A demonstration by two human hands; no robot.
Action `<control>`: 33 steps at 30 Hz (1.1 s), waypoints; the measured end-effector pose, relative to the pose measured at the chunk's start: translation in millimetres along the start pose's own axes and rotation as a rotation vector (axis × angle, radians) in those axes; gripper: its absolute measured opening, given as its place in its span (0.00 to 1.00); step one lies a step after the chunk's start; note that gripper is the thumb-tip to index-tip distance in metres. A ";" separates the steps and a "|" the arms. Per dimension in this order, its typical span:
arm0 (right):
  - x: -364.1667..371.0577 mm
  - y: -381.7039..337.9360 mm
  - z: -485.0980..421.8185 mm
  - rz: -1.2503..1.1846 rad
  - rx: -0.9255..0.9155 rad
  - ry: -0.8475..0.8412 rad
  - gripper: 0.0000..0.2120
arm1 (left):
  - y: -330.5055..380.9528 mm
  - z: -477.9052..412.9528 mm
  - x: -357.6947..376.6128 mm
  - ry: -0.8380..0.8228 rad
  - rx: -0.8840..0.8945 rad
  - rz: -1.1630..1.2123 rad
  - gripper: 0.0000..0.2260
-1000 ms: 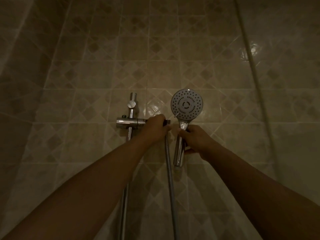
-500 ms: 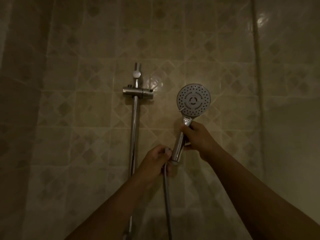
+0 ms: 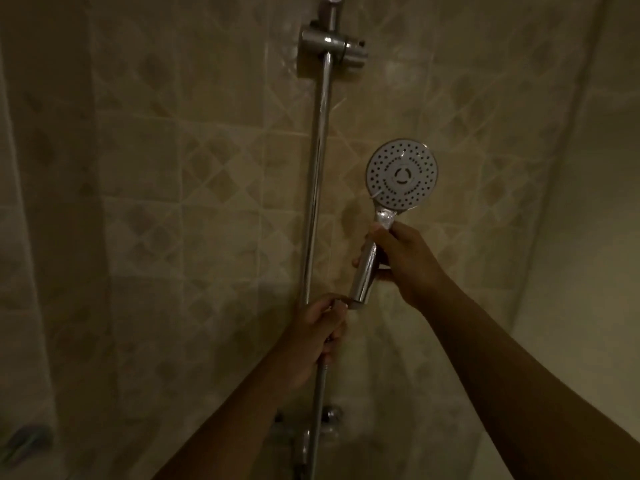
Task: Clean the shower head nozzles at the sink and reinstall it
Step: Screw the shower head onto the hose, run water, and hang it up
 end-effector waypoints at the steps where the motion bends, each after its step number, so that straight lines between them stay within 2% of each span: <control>1: 2.0 7.3 6.8 0.004 0.017 0.003 0.12 | -6.2 8.0 1.4 -0.003 -0.020 0.018 0.07; 3: 4.4 20.6 18.8 0.005 0.048 0.006 0.13 | -17.2 23.4 4.6 -0.004 -0.063 0.040 0.06; 8: 3.9 45.7 40.3 -0.034 0.104 0.014 0.14 | -43.8 51.2 9.5 -0.031 -0.146 0.028 0.14; 18: -11.3 108.6 85.9 -0.131 0.149 -0.039 0.13 | -103.3 86.9 44.2 -0.010 -0.283 0.114 0.15; 24: -17.4 137.9 107.5 -0.425 0.218 -0.106 0.10 | -130.5 103.4 69.0 0.043 -0.379 0.309 0.12; 29: -13.4 149.5 118.5 -0.605 0.299 -0.227 0.05 | -139.5 115.8 78.7 -0.060 -0.426 0.516 0.14; 33: -8.6 152.5 119.3 -0.850 0.341 -0.234 0.07 | -135.6 117.7 80.7 -0.104 -0.415 0.622 0.14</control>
Point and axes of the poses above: each hand's wrist, its own z-axis away from the middle knuckle, its own x-axis out of the palm, y = z × x, the point moved 4 cm from there along -z, towards the middle knuckle, and after that the axes turned 2 degrees about y, right-handed, at the moved point
